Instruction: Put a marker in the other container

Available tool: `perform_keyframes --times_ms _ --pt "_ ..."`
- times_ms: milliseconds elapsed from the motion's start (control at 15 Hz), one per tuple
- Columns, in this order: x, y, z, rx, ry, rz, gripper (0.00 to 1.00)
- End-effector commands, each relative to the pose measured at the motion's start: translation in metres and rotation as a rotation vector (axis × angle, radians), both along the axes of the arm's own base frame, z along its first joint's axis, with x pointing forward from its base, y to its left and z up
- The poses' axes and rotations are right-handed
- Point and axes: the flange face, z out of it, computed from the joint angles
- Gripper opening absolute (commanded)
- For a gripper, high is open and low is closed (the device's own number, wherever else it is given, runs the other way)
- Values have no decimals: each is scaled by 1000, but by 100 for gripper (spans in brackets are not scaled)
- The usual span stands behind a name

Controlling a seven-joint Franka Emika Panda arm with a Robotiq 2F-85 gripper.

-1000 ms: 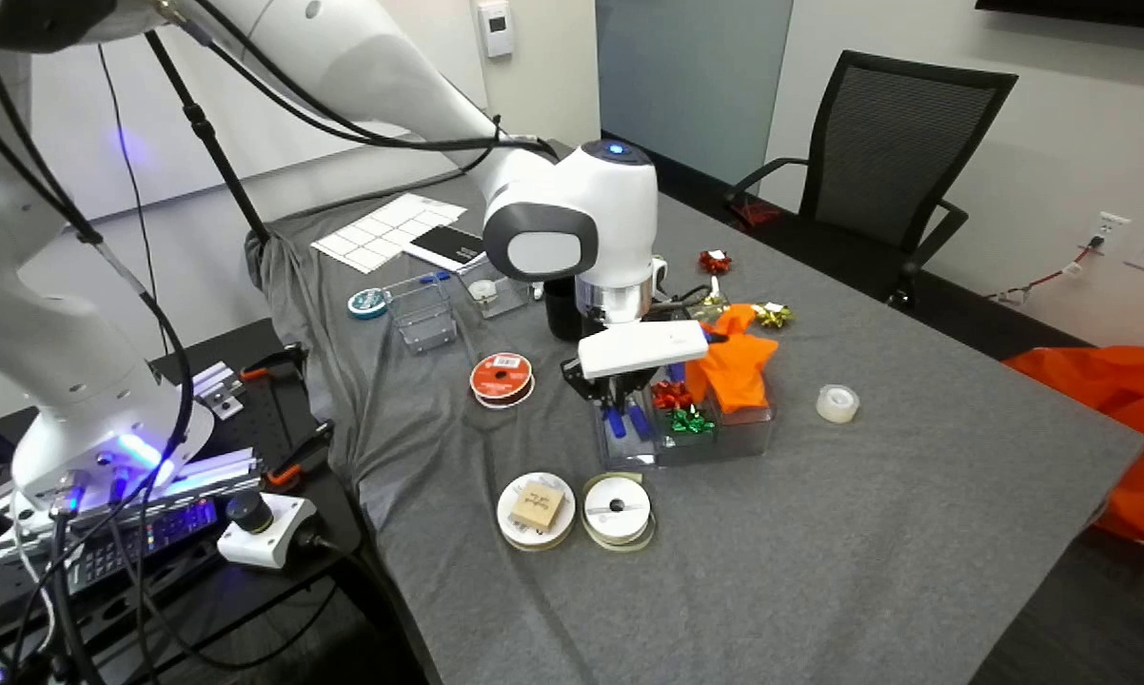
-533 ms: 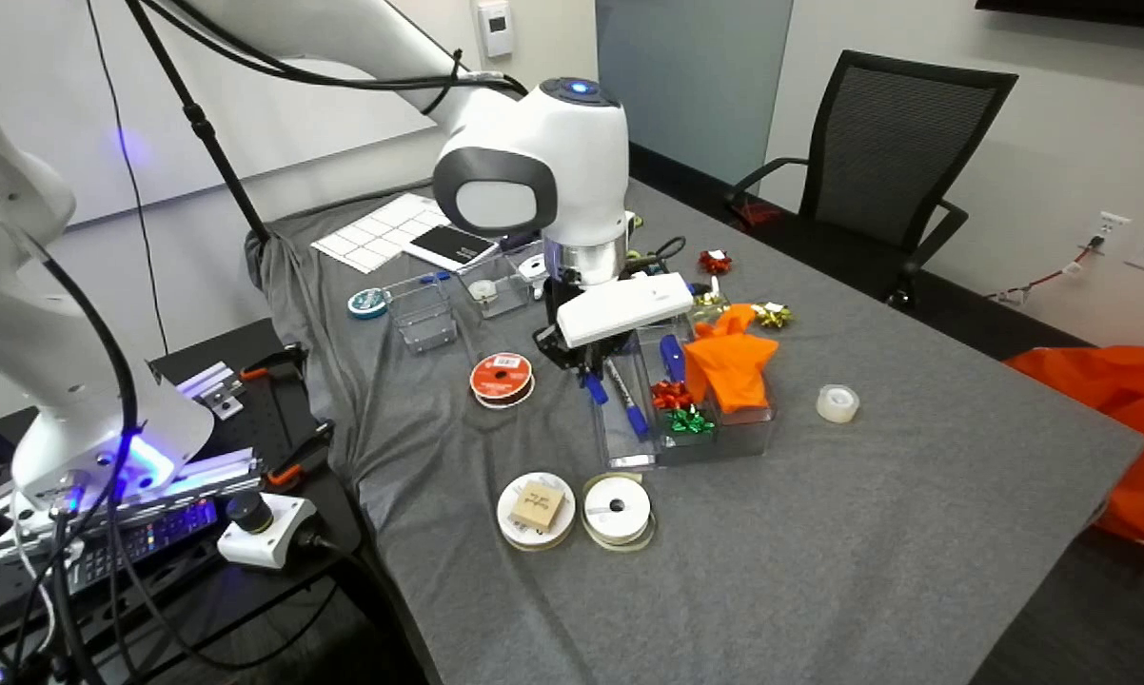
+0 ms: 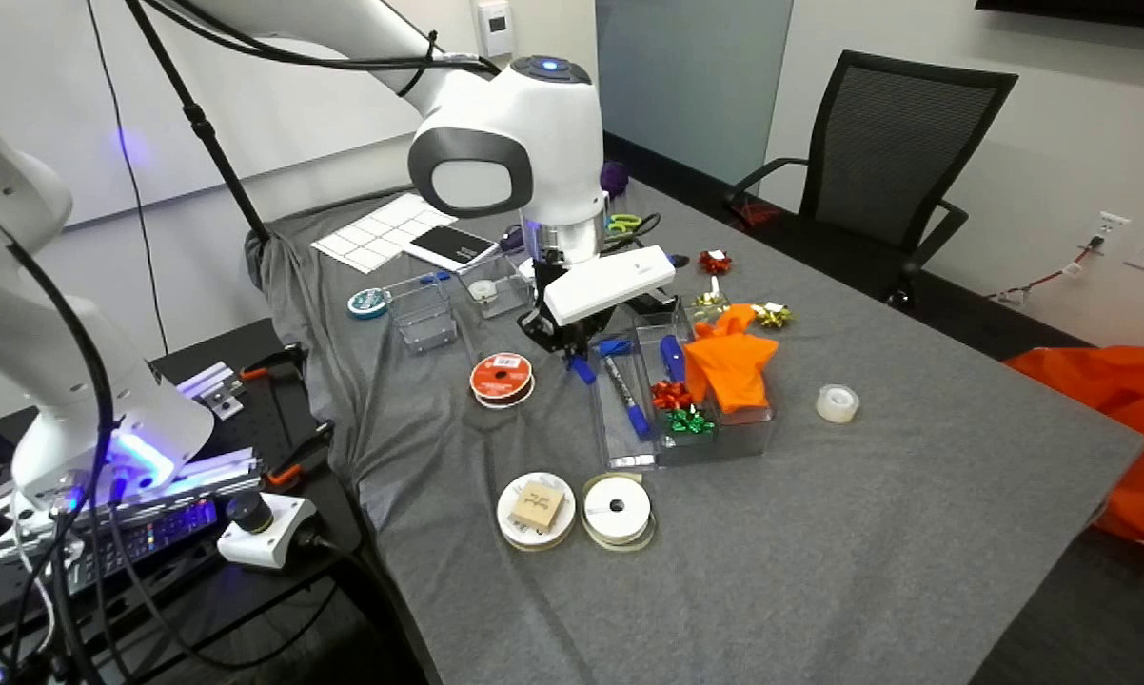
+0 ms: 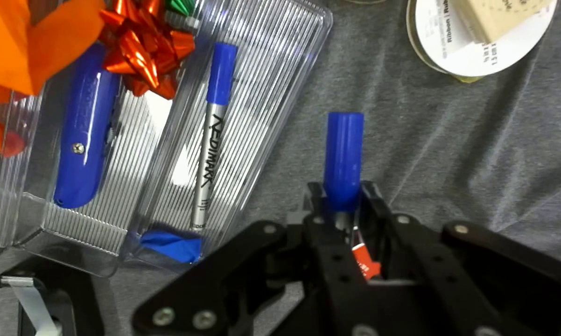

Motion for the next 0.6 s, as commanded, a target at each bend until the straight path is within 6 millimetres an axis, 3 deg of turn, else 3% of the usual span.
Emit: perform_keyframes --times_ms 0,133,200,533 --pt "0 -1 1 0 1 -1 20" --pt "0 -1 1 -1 1 -1 20" --pt "-1 2 -1 -3 8 9 5" --pt "-5 46 -8 -63 68 82 5"
